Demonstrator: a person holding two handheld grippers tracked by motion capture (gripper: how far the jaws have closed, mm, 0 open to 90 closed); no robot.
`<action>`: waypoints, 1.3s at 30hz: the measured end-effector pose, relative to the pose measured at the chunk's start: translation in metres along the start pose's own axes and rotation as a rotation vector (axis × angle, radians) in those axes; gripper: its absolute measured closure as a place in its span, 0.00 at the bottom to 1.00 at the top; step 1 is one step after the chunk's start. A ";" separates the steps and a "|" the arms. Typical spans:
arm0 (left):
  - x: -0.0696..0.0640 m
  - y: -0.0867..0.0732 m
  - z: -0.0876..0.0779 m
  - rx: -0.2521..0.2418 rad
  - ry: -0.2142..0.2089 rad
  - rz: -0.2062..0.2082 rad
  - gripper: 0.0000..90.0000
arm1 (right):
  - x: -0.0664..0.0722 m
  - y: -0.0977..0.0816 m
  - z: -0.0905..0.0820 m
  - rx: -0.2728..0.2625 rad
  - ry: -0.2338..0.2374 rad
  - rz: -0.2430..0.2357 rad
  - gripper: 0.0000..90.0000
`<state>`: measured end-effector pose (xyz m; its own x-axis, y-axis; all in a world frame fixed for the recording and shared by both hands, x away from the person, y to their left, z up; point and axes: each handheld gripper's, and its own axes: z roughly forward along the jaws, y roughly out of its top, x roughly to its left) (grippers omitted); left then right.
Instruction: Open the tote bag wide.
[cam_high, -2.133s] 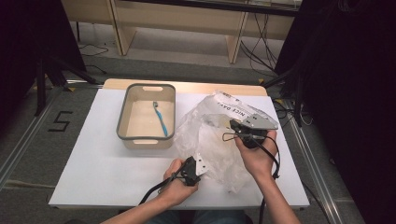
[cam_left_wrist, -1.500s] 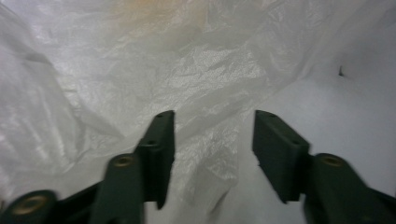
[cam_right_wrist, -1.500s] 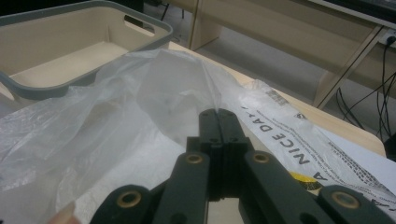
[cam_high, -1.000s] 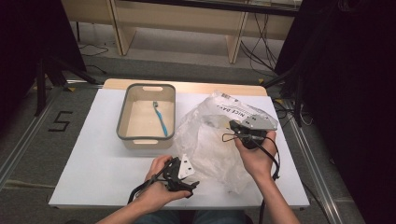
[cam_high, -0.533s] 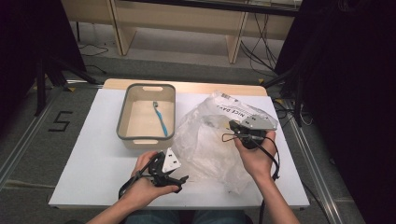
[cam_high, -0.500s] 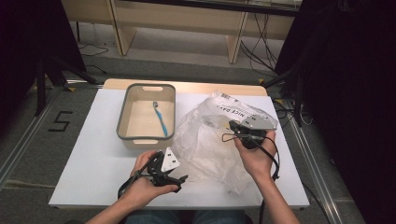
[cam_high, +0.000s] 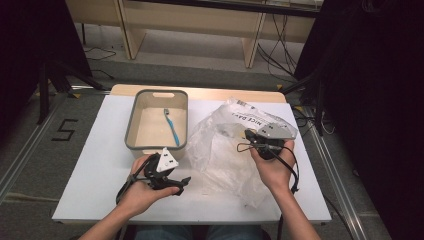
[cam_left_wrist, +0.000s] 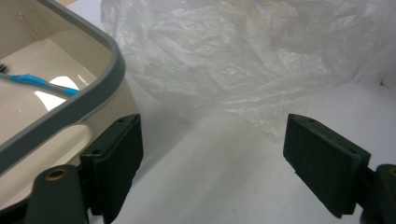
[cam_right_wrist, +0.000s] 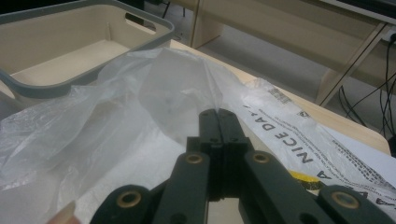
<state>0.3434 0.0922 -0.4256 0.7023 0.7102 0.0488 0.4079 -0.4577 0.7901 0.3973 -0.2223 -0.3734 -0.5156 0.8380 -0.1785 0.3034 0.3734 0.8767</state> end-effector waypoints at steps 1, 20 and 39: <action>0.002 0.000 -0.001 -0.001 0.003 -0.002 0.23 | 0.000 0.000 0.000 -0.001 0.001 -0.003 1.00; 0.032 0.004 -0.018 -0.030 0.057 -0.077 0.24 | 0.001 0.001 0.000 -0.003 -0.002 -0.001 1.00; 0.045 0.003 -0.022 -0.044 0.094 -0.118 0.25 | 0.001 0.001 -0.001 -0.006 -0.005 0.003 1.00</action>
<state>0.3634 0.1343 -0.4072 0.5928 0.8053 0.0097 0.4567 -0.3460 0.8196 0.3963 -0.2220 -0.3722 -0.5103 0.8413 -0.1782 0.3001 0.3684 0.8799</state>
